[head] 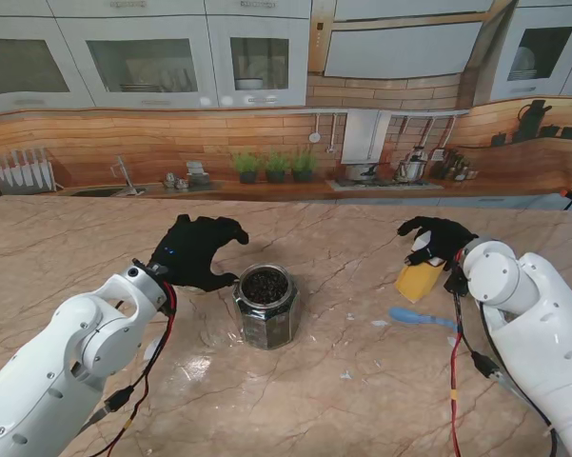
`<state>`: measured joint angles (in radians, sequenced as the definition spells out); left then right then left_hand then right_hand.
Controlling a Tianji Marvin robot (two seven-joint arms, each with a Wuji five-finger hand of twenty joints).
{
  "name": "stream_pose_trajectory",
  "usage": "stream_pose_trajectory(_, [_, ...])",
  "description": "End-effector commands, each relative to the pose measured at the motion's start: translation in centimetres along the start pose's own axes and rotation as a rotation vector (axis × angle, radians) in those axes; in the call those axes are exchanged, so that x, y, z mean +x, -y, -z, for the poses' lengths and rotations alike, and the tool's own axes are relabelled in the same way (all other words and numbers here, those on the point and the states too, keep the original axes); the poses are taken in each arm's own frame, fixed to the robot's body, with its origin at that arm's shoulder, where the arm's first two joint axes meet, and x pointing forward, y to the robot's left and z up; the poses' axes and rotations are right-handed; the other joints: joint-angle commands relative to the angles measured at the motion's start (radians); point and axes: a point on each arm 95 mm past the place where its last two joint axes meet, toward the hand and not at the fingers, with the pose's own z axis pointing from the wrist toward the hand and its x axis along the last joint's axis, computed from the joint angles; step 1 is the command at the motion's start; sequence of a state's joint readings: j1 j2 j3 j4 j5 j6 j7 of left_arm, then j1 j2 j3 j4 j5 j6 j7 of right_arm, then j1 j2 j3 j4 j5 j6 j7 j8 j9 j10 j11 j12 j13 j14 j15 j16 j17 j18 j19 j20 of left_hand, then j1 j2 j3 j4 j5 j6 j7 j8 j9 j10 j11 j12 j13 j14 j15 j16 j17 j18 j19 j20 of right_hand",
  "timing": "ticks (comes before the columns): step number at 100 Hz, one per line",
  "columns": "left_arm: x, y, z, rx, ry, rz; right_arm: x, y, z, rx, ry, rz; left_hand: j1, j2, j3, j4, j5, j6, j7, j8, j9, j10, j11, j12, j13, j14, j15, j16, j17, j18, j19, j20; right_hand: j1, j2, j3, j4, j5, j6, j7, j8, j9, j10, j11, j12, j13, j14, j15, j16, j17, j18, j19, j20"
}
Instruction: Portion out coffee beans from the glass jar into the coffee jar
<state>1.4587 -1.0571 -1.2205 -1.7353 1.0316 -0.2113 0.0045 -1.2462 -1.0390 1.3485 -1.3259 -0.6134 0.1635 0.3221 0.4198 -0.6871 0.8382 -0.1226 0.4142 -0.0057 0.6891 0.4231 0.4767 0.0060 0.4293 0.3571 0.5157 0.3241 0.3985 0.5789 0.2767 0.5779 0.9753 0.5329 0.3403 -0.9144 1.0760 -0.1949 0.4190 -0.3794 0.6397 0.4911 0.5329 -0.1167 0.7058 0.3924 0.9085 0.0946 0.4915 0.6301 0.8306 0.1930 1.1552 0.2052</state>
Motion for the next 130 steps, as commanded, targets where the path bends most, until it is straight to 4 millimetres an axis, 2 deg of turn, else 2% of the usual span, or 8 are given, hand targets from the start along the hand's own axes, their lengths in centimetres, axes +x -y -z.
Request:
stream_pose_trajectory(1, [0.3, 0.0, 0.2, -0.001, -0.007, 0.002, 0.4, 1.2, 0.1, 0.011, -0.006, -0.020, -0.020, 0.013, 0.000, 0.028, 0.003, 0.004, -0.004, 0.001, 0.010, -0.011, -0.046, 0.005, 0.011, 0.020, 0.000, -0.004, 0.002, 0.027, 0.017, 0.003, 0.085, 0.023, 0.012, 0.029, 0.040, 0.008, 0.029, 0.020, 0.041, -0.003, 0.045, 0.026, 0.118, -0.083, 0.108, 0.048, 0.049, -0.058, 0.049, -0.007])
stream_pose_trajectory(22, [0.2, 0.1, 0.5, 0.005, -0.006, 0.000, 0.6, 2.2, 0.4, -0.007, -0.007, -0.047, -0.018, 0.012, 0.001, 0.029, 0.004, 0.004, -0.004, 0.001, 0.010, -0.011, -0.046, 0.005, 0.012, 0.021, 0.000, -0.004, 0.006, 0.026, 0.019, 0.003, 0.205, 0.030, 0.091, 0.046, 0.251, 0.074, 0.135, 0.066, 0.219, 0.000, 0.139, 0.097, 0.230, -0.133, 0.141, 0.060, 0.128, -0.145, 0.086, -0.016])
stream_pose_trajectory(26, [0.1, 0.2, 0.6, 0.006, -0.006, -0.001, 0.7, 2.4, 0.4, -0.012, -0.008, -0.052, -0.018, 0.012, 0.001, 0.029, 0.004, 0.004, -0.004, 0.001, 0.010, -0.009, -0.046, 0.005, 0.012, 0.024, 0.000, -0.004, 0.007, 0.025, 0.019, 0.003, 0.266, 0.013, 0.093, -0.046, 0.304, 0.072, 0.190, 0.012, 0.277, 0.007, 0.143, 0.119, 0.261, -0.133, 0.157, 0.091, 0.148, -0.162, 0.105, -0.026])
stream_pose_trajectory(29, [0.1, 0.2, 0.6, 0.007, -0.005, -0.001, 0.7, 2.5, 0.5, -0.012, -0.008, -0.056, -0.018, 0.012, 0.000, 0.028, 0.005, 0.004, -0.004, 0.001, 0.011, -0.009, -0.045, 0.005, 0.014, 0.022, 0.001, -0.004, 0.008, 0.024, 0.019, 0.003, 0.313, -0.003, 0.092, -0.077, 0.331, 0.063, 0.219, -0.007, 0.314, 0.010, 0.140, 0.118, 0.282, -0.132, 0.171, 0.099, 0.164, -0.177, 0.117, -0.027])
stream_pose_trajectory(46, [0.0, 0.2, 0.7, 0.011, -0.004, -0.007, 1.0, 2.6, 0.7, -0.036, -0.027, -0.040, -0.018, 0.009, 0.003, 0.028, 0.004, 0.006, -0.004, 0.001, 0.010, -0.011, -0.045, 0.005, 0.014, 0.024, 0.002, -0.003, 0.014, 0.022, 0.021, 0.003, 0.417, -0.045, 0.075, -0.090, 0.433, 0.048, 0.323, -0.038, 0.424, -0.002, 0.120, 0.115, 0.325, -0.113, 0.197, 0.091, 0.198, -0.176, 0.138, -0.027])
stream_pose_trajectory(95, [0.2, 0.5, 0.9, 0.023, -0.013, -0.009, 3.8, -1.4, 2.1, -0.152, -0.225, 0.060, -0.019, 0.011, 0.002, 0.027, 0.003, 0.008, -0.004, 0.002, 0.011, -0.008, -0.043, 0.006, 0.016, 0.016, 0.005, -0.003, 0.020, 0.011, 0.023, 0.001, 0.440, -0.057, 0.092, -0.085, 0.538, 0.010, 0.424, -0.044, 0.528, -0.028, 0.132, 0.104, 0.377, -0.075, 0.196, 0.004, 0.218, -0.127, 0.210, -0.051])
stream_pose_trajectory(115, [0.7, 1.4, 1.1, 0.018, -0.026, 0.062, 6.4, -2.9, 3.0, -0.179, -0.360, 0.063, -0.042, -0.012, -0.010, 0.019, -0.008, 0.040, -0.020, -0.006, 0.004, 0.021, -0.052, 0.000, 0.029, 0.004, 0.006, -0.006, 0.036, -0.021, 0.017, -0.007, 0.438, -0.054, 0.091, -0.086, 0.537, 0.001, 0.427, -0.044, 0.528, -0.034, 0.132, 0.106, 0.376, -0.077, 0.201, 0.000, 0.219, -0.131, 0.214, -0.060])
stream_pose_trajectory(130, [1.0, 2.6, 1.6, 0.035, -0.030, 0.087, 8.8, -3.8, 3.9, -0.188, -0.468, 0.055, -0.065, -0.022, -0.015, 0.011, -0.002, 0.076, -0.037, -0.015, 0.014, 0.036, -0.061, -0.014, 0.056, -0.003, 0.024, 0.006, 0.065, -0.004, 0.042, 0.001, 0.438, -0.052, 0.092, -0.085, 0.535, -0.003, 0.430, -0.041, 0.525, -0.040, 0.134, 0.110, 0.374, -0.079, 0.202, -0.003, 0.219, -0.133, 0.215, -0.066])
